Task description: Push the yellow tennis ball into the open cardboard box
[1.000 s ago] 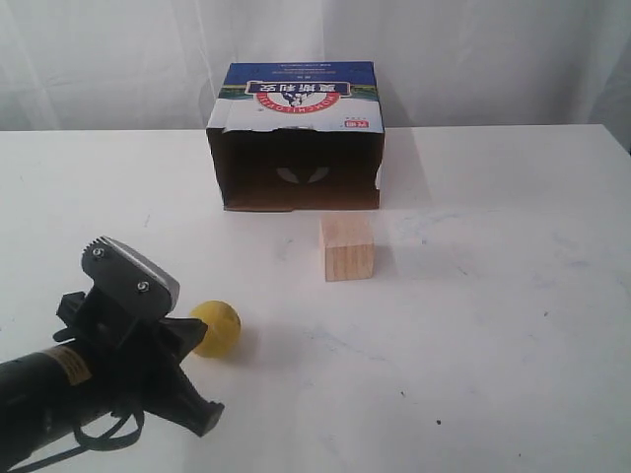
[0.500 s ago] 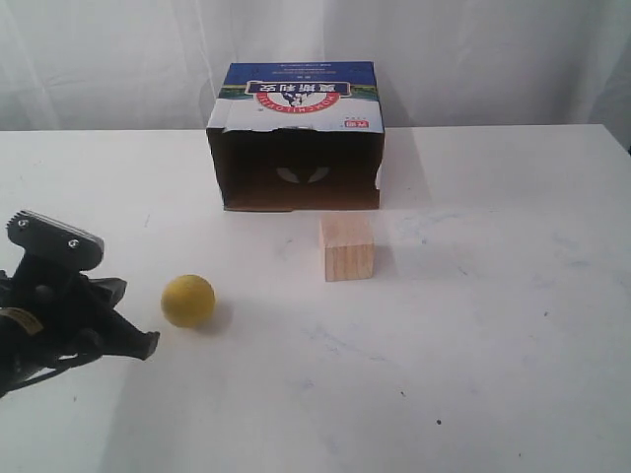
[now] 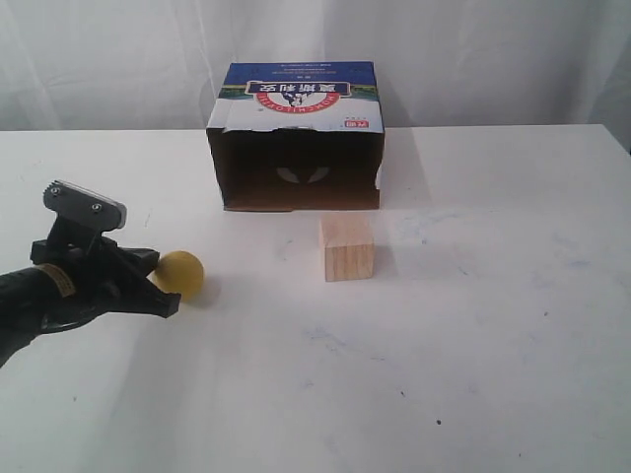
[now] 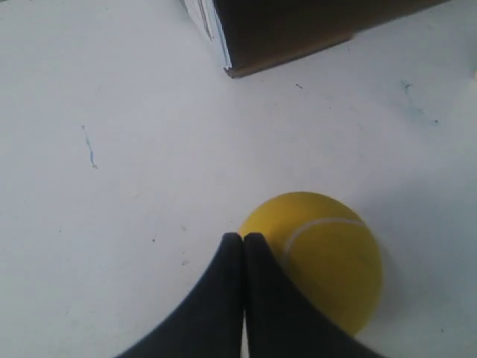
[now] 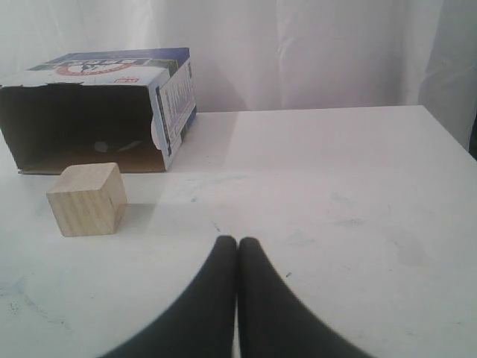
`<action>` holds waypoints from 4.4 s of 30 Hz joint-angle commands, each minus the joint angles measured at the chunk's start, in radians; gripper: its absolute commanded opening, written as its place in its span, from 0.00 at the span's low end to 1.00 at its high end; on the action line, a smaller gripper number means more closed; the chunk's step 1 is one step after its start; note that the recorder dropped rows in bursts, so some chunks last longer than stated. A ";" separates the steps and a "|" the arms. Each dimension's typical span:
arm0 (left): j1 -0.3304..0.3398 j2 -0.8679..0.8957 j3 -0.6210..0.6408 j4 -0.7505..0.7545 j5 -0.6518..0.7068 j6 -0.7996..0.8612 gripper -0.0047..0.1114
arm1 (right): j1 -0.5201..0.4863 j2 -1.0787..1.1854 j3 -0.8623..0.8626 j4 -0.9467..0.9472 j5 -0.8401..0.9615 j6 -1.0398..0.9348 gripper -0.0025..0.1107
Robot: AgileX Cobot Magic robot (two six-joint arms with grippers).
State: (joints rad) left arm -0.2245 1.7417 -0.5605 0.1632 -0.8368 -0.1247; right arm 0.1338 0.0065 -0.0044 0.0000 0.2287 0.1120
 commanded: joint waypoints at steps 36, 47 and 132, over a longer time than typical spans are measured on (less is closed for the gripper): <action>0.003 -0.018 -0.024 0.064 -0.244 -0.085 0.04 | 0.004 -0.007 0.004 0.000 -0.008 -0.002 0.02; 0.003 -0.017 -0.022 0.108 0.106 -0.117 0.04 | 0.004 -0.007 0.004 0.000 -0.008 -0.002 0.02; 0.099 0.351 -0.554 1.052 -0.285 -0.841 0.04 | 0.004 -0.007 0.004 0.000 -0.008 -0.002 0.02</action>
State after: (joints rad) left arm -0.1250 2.1004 -1.1574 1.1924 -1.0870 -0.9839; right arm 0.1338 0.0065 -0.0044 0.0000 0.2287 0.1120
